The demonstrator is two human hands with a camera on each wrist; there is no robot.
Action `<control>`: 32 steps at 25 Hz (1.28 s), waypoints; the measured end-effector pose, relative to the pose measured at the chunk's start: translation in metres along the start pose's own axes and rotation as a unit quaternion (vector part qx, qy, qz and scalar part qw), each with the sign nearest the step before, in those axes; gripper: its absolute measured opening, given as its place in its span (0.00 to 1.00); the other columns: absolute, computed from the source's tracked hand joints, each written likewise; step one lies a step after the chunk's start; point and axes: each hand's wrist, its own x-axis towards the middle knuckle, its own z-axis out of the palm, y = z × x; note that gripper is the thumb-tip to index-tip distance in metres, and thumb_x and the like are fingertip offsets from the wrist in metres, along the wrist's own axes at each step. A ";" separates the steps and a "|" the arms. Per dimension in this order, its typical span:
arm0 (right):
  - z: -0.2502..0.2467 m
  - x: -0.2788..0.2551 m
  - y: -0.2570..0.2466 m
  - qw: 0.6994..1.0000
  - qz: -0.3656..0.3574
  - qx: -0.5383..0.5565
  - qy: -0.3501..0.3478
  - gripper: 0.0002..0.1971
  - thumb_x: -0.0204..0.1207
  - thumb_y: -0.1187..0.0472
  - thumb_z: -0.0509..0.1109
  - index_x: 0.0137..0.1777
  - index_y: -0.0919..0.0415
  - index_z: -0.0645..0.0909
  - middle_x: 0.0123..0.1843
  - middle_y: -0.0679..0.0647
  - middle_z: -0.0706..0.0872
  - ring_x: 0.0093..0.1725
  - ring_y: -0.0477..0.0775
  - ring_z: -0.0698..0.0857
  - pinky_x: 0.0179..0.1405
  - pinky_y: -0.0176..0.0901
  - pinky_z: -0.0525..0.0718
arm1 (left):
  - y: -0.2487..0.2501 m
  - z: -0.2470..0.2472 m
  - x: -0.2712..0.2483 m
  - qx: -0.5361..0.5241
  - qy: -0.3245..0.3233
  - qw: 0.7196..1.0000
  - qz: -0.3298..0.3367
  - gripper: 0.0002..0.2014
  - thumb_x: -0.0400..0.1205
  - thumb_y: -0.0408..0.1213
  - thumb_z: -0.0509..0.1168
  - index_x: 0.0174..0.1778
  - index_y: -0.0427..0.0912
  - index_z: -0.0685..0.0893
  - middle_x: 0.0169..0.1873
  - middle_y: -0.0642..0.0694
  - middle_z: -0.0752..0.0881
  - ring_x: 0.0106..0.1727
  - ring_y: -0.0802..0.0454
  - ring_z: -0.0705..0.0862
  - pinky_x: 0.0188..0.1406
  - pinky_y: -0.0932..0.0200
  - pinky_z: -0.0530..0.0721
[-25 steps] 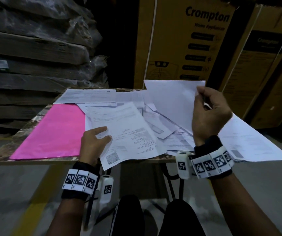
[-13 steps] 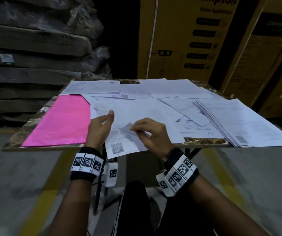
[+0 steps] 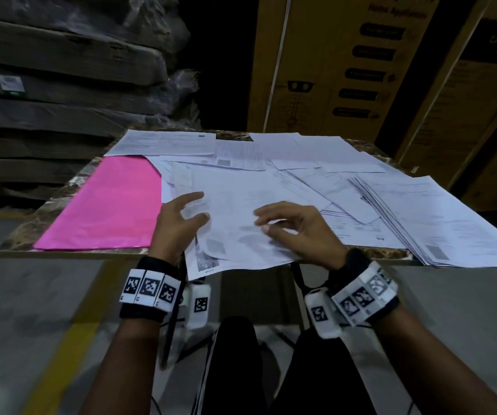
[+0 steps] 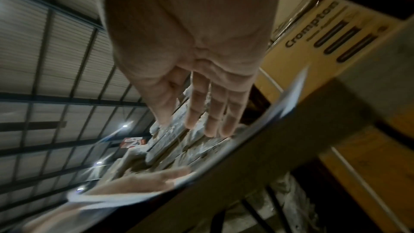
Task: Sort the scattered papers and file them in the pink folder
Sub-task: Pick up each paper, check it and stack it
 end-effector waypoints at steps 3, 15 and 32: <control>-0.045 0.003 0.015 0.990 0.094 -0.090 0.055 0.06 0.79 0.58 0.75 0.53 0.55 0.90 0.62 0.48 0.88 0.62 0.47 0.86 0.58 0.57 0.88 | -0.002 -0.001 0.000 -0.061 -0.003 0.998 -0.018 0.20 0.76 0.30 0.68 0.65 0.46 0.88 0.65 0.47 0.86 0.70 0.51 0.81 0.68 0.50 0.81; -0.104 0.017 0.044 0.828 0.373 -0.405 -0.105 0.32 0.85 0.45 0.63 0.80 0.67 0.70 0.80 0.66 0.72 0.78 0.65 0.72 0.72 0.49 0.70 | -0.006 0.004 0.005 -0.134 0.017 0.988 -0.069 0.16 0.83 0.24 0.61 0.62 0.40 0.88 0.60 0.40 0.88 0.58 0.47 0.88 0.42 0.61 0.87; -0.072 -0.005 0.007 0.916 0.178 -0.327 0.151 0.16 0.86 0.69 0.61 0.68 0.66 0.84 0.69 0.59 0.85 0.69 0.60 0.82 0.70 0.41 0.75 | 0.000 0.005 -0.001 -0.037 0.019 0.999 -0.034 0.17 0.83 0.27 0.64 0.65 0.41 0.88 0.64 0.43 0.86 0.66 0.40 0.84 0.69 0.40 0.83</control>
